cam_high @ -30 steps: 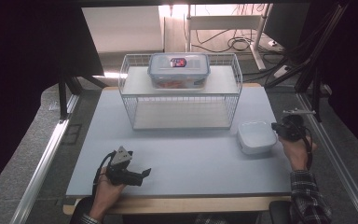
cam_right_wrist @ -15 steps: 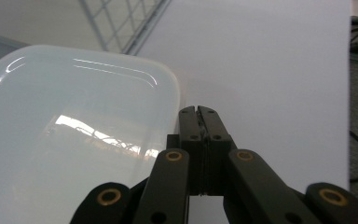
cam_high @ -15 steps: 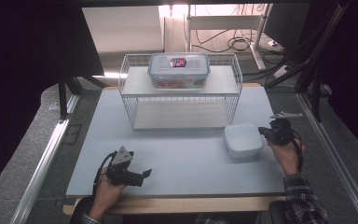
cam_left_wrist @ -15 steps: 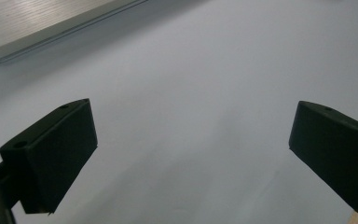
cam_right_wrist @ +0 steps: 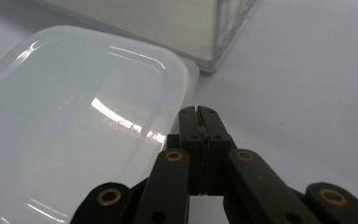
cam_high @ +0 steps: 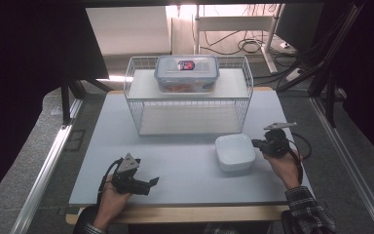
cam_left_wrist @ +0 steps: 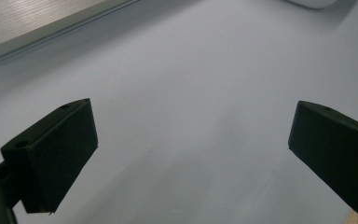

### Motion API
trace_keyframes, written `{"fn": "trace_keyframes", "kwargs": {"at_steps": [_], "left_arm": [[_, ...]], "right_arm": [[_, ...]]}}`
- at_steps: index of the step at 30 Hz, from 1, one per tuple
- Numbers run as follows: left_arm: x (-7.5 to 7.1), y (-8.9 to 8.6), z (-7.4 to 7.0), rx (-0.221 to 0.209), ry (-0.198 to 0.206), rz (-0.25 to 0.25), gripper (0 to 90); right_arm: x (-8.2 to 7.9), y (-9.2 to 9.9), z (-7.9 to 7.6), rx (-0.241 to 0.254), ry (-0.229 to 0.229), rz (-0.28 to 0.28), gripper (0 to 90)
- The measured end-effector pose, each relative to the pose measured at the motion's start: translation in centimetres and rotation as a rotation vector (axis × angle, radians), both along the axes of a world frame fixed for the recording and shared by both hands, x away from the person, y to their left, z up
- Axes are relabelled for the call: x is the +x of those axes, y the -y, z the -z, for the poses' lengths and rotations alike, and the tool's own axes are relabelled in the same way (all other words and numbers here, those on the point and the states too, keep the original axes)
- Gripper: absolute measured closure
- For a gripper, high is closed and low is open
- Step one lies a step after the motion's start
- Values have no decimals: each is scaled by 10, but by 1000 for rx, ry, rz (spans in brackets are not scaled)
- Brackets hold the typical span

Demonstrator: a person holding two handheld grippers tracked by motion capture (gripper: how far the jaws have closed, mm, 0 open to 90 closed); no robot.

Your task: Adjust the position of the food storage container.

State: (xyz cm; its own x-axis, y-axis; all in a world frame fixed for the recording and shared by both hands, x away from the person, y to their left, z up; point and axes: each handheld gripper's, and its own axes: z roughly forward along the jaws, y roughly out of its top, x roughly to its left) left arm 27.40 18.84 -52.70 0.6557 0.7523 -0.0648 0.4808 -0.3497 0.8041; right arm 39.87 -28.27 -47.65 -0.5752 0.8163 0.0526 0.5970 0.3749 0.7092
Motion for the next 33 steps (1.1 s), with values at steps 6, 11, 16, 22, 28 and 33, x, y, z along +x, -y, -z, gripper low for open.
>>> {"fn": "trace_keyframes", "kwargs": {"at_steps": [6, 11, 16, 22, 28, 33], "left_arm": [[0, 0, 0, -3, -1, 1, 16], [-1, 0, 0, -4, 1, 2, 16], [-1, -1, 0, -3, 4, -2, 17], [-1, 0, 0, -5, 3, 1, 18], [-1, 0, 0, -3, 3, 6, 33], [-2, 0, -1, -6, 3, 5, 47]], "right_arm": [[-9, -22, 1, 3, -23, -72, 888], [-17, -36, 2, 1, -37, -124, 886], [-29, -50, 4, -6, -57, -170, 881], [-41, -62, 4, -3, -65, -220, 881], [-46, -74, 4, 1, -68, -256, 870], [-47, -83, 6, 1, -61, -270, 864]]}}
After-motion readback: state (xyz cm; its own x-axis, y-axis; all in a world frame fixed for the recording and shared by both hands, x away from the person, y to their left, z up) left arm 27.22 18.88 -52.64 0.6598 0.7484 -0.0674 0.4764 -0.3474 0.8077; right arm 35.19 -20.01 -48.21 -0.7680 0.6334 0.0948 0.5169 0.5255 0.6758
